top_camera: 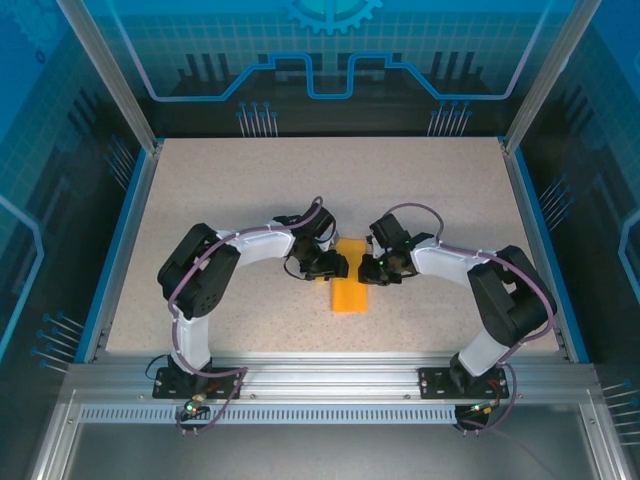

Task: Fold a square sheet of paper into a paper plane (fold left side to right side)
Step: Hold the square sheet of paper at the center of the table.

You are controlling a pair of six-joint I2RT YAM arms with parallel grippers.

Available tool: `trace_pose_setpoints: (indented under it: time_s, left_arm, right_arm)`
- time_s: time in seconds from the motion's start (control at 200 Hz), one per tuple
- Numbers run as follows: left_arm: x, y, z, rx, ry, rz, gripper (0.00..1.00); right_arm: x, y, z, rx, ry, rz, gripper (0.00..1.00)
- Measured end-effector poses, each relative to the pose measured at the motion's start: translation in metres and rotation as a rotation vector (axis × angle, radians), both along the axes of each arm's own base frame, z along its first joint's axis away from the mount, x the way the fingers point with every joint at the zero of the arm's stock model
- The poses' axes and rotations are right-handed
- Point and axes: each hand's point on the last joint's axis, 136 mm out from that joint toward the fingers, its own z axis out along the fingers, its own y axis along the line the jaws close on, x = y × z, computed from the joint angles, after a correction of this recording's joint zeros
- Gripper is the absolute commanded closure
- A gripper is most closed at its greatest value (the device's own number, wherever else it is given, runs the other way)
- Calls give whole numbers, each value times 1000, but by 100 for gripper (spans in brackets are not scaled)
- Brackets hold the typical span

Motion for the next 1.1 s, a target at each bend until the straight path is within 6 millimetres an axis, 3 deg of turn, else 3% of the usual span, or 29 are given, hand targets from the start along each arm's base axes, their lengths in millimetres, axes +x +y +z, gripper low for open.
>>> trace_pose_setpoints:
  time_s: [0.33, 0.65, 0.88, 1.1]
  left_arm:
    - [0, 0, -2, 27, 10, -1, 45]
    - [0, -1, -3, 49, 28, -4, 45]
    - [0, -2, -4, 77, 32, -11, 44]
    - [0, -2, -5, 92, 33, -14, 44]
  right_arm:
    - [5, -22, 29, -25, -130, -53, 52]
    - [-1, -63, 45, -37, -210, -172, 39]
    - [-1, -79, 57, -17, -260, -228, 30]
    - [-5, -85, 56, 6, -262, -250, 29]
